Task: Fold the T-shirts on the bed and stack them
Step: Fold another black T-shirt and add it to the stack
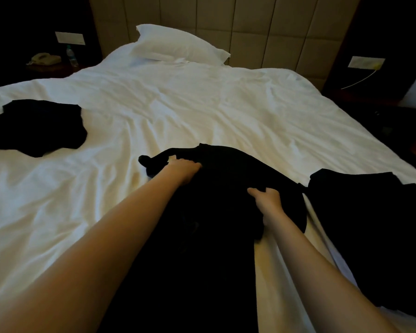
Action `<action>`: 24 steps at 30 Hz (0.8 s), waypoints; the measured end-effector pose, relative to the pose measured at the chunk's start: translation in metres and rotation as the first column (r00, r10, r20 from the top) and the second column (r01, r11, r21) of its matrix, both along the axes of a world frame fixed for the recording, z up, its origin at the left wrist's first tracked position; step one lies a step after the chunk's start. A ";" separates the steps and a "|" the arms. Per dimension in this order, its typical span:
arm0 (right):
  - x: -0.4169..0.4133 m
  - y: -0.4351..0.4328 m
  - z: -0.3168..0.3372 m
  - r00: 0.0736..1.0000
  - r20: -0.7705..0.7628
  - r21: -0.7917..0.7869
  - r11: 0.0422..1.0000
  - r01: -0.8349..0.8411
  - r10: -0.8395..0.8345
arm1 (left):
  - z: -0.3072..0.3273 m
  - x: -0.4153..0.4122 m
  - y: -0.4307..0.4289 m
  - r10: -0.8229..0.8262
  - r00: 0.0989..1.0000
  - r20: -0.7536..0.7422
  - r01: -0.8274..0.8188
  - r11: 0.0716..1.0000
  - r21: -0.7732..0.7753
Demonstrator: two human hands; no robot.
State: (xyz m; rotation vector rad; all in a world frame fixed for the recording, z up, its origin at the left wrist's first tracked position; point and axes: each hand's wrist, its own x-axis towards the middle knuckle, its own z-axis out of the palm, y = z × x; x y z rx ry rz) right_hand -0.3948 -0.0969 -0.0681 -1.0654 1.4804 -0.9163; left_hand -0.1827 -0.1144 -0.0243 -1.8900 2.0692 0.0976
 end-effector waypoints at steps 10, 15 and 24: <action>-0.015 -0.003 0.001 0.986 -0.139 -0.219 0.974 0.055 -0.087 | 0.026 0.008 -0.014 0.229 0.946 -0.230 -0.204 0.971 0.128; -0.032 -0.021 0.017 0.909 -0.250 -0.369 0.901 0.229 -0.333 | 0.045 -0.027 -0.048 0.107 0.826 -0.553 -0.249 0.950 -0.189; -0.054 -0.053 0.039 0.550 -0.807 -0.234 0.972 0.035 -0.214 | -0.015 -0.087 -0.101 0.016 0.772 -0.635 -0.280 0.906 -0.318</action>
